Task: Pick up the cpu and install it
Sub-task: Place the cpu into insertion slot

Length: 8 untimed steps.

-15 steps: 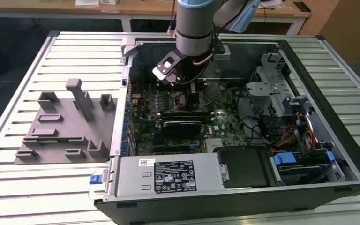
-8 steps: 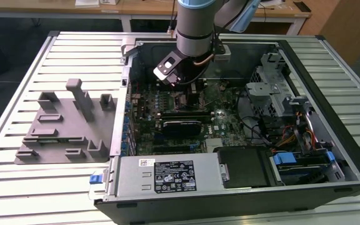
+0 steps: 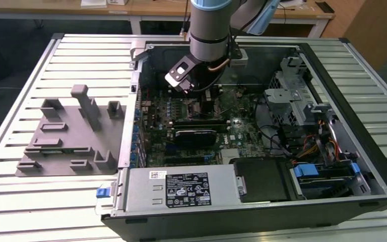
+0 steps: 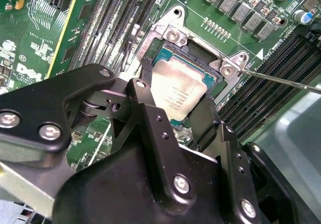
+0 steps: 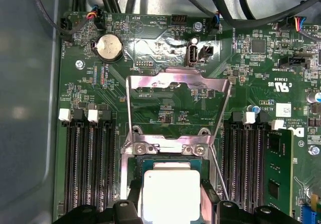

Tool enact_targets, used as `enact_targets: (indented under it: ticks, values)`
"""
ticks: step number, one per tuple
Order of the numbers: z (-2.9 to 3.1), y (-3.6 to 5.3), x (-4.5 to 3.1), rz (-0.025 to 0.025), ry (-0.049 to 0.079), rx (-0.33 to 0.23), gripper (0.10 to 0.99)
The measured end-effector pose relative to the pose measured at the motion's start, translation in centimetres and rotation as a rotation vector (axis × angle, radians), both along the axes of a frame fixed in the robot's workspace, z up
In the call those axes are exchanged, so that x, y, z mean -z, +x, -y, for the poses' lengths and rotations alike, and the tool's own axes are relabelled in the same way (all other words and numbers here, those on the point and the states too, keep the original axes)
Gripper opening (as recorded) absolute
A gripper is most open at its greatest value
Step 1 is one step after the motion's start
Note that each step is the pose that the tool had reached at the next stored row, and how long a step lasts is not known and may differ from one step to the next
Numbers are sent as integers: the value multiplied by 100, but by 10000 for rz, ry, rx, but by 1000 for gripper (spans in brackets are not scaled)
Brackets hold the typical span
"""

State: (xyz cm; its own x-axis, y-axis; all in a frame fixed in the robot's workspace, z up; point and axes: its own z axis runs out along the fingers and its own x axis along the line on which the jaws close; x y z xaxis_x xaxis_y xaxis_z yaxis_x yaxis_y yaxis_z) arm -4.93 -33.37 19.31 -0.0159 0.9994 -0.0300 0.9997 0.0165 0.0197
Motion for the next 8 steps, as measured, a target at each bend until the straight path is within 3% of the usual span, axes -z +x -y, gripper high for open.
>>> enact_targets:
  ticks: [8]
  values:
    - [0, 0, -21, 1, 2, 0, 541]
